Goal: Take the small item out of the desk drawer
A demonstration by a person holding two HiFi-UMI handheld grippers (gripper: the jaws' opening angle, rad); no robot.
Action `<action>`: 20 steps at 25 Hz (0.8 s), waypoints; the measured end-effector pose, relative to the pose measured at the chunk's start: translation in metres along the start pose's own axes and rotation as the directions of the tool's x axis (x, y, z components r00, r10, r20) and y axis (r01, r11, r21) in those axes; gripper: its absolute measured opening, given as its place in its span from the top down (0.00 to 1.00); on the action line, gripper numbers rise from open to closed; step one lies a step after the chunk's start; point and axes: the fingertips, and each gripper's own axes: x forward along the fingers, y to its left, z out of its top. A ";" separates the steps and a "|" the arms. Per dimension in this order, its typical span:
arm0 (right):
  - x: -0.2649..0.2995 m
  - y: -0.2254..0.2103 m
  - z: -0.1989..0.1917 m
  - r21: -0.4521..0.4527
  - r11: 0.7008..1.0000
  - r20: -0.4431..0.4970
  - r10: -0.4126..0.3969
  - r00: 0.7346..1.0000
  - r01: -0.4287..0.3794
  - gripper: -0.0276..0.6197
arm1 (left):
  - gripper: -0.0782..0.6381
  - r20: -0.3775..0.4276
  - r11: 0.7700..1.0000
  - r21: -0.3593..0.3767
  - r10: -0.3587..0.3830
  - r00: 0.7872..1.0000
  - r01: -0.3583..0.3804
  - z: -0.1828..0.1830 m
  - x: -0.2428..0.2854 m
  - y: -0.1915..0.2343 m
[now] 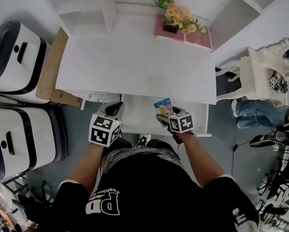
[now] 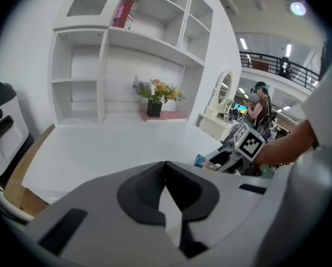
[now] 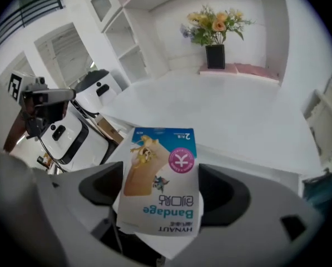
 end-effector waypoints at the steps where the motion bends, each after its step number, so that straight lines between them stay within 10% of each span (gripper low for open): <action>1: -0.007 0.002 0.003 0.017 1.000 0.025 0.014 1.000 -0.014 0.30 | 0.87 0.008 1.000 0.000 0.005 1.000 -0.005 0.003 -0.003 0.000; 20: -0.104 0.028 0.076 0.007 0.998 0.337 0.055 0.940 -0.061 0.30 | 0.87 0.141 1.000 0.020 -0.004 0.990 0.001 0.032 -0.027 -0.038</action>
